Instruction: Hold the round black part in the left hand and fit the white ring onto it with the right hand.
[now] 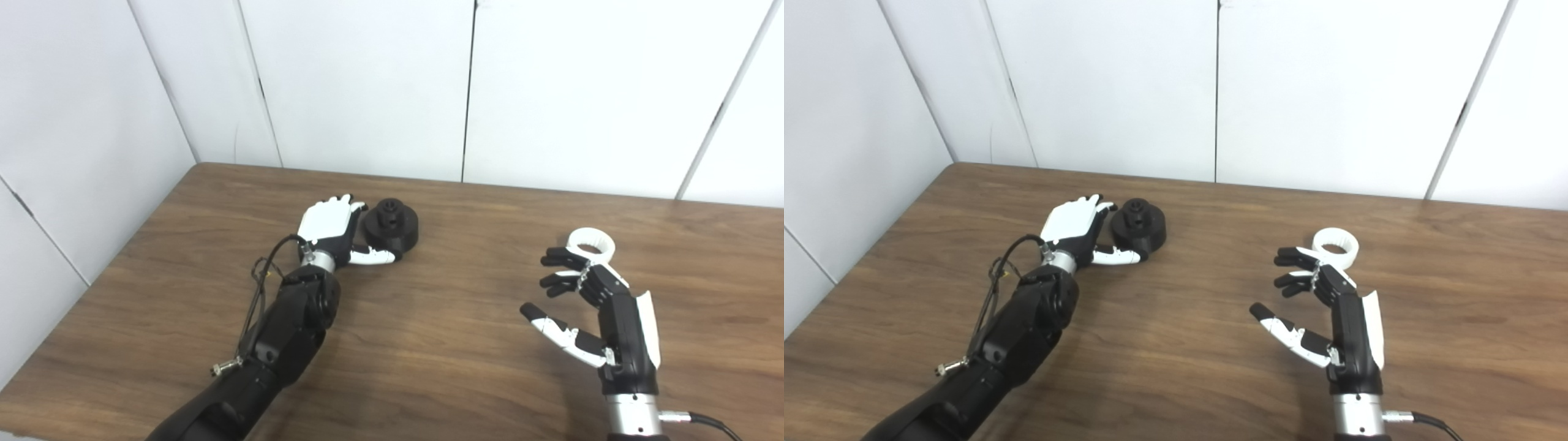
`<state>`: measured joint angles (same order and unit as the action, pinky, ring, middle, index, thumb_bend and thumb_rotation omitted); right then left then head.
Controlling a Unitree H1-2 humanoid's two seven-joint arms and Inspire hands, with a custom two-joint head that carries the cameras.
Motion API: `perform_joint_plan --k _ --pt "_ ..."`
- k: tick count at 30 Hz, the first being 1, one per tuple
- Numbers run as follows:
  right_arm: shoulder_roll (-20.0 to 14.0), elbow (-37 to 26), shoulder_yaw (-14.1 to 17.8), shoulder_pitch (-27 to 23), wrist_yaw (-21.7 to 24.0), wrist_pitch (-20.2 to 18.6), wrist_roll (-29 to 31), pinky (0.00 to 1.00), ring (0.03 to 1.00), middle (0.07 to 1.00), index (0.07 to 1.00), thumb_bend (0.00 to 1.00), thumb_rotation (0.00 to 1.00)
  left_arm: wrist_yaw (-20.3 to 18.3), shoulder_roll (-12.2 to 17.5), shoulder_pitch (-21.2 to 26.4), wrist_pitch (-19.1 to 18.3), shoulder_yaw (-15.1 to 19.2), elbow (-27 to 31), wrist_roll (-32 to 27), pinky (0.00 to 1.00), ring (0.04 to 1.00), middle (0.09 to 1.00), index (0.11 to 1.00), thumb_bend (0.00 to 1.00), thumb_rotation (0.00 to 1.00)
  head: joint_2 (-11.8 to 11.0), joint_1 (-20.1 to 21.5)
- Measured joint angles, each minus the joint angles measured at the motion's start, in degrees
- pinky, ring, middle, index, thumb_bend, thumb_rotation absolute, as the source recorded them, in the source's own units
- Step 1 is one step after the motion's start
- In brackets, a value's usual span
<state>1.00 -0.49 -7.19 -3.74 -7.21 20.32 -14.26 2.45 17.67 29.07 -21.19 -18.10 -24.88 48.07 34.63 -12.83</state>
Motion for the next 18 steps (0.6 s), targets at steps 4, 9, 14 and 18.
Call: perform_joint_plan --k 4,9,14,18 --pt "0.0 0.0 0.0 0.0 0.0 0.0 0.0 0.46 0.542 0.664 0.677 0.67 0.06 -0.4 -0.1 0.0 0.0 -0.2 0.5 -0.7 1.0 1.0 1.0 0.878 1.0 0.63 0.1 0.0" --pt "0.1 0.0 0.0 0.0 -0.2 0.0 -0.2 0.46 0.547 0.664 0.677 0.67 0.07 -0.5 -0.4 -0.1 0.0 -1.1 1.4 -0.8 1.0 1.0 1.0 0.878 1.0 0.63 0.1 0.3" --pt "0.2 0.0 0.0 0.0 -0.3 0.0 -0.3 0.46 0.544 0.664 0.68 0.67 0.06 -0.5 -0.6 -0.1 0.1 -1.4 1.5 -0.9 1.0 1.0 1.0 0.878 1.0 0.63 0.1 0.5" --pt "0.2 0.0 0.0 0.0 -0.3 0.0 -0.4 0.46 0.544 0.665 0.682 0.67 0.07 -0.4 -0.6 -0.1 0.1 -1.5 1.5 -1.0 1.0 1.0 1.0 0.878 1.0 0.63 0.3 0.6"
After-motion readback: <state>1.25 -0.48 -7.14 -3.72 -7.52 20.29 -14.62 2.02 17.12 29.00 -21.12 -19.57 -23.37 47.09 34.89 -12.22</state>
